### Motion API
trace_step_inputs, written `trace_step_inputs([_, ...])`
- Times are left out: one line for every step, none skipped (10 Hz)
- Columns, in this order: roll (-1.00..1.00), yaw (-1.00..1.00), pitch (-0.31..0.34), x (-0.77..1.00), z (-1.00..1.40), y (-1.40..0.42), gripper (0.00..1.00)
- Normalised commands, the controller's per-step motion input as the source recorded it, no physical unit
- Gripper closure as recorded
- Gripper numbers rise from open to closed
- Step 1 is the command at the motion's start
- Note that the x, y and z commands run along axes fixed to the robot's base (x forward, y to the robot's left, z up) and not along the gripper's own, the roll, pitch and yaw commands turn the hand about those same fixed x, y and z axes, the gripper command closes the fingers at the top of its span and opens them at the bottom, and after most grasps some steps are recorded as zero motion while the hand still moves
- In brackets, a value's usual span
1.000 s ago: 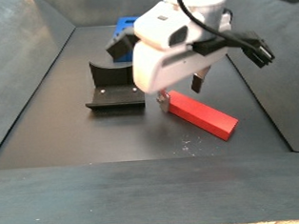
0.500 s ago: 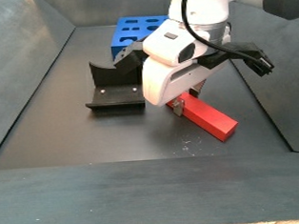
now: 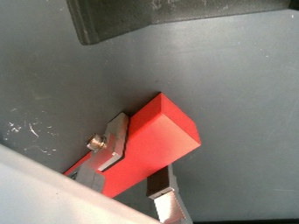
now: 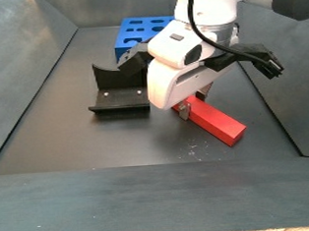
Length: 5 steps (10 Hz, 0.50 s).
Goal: Pick up the rectangle object. Move up. Place the rectangle object on the fixture. Regrasp the rectangle object. Move to above the board. Insert the rectangle object.
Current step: Pick up the rectangle object.
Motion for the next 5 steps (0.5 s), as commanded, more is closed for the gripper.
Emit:
trace_step_inputs([0.0, 0.0, 0.0, 0.0, 0.0, 0.0, 1.0])
trace_step_inputs([0.0, 0.0, 0.0, 0.0, 0.0, 0.0, 1.0])
trace_step_inputs([0.0, 0.0, 0.0, 0.0, 0.0, 0.0, 1.0])
trace_step_inputs([0.0, 0.0, 0.0, 0.0, 0.0, 0.0, 1.0])
trace_step_inputs([0.0, 0.0, 0.0, 0.0, 0.0, 0.0, 1.0])
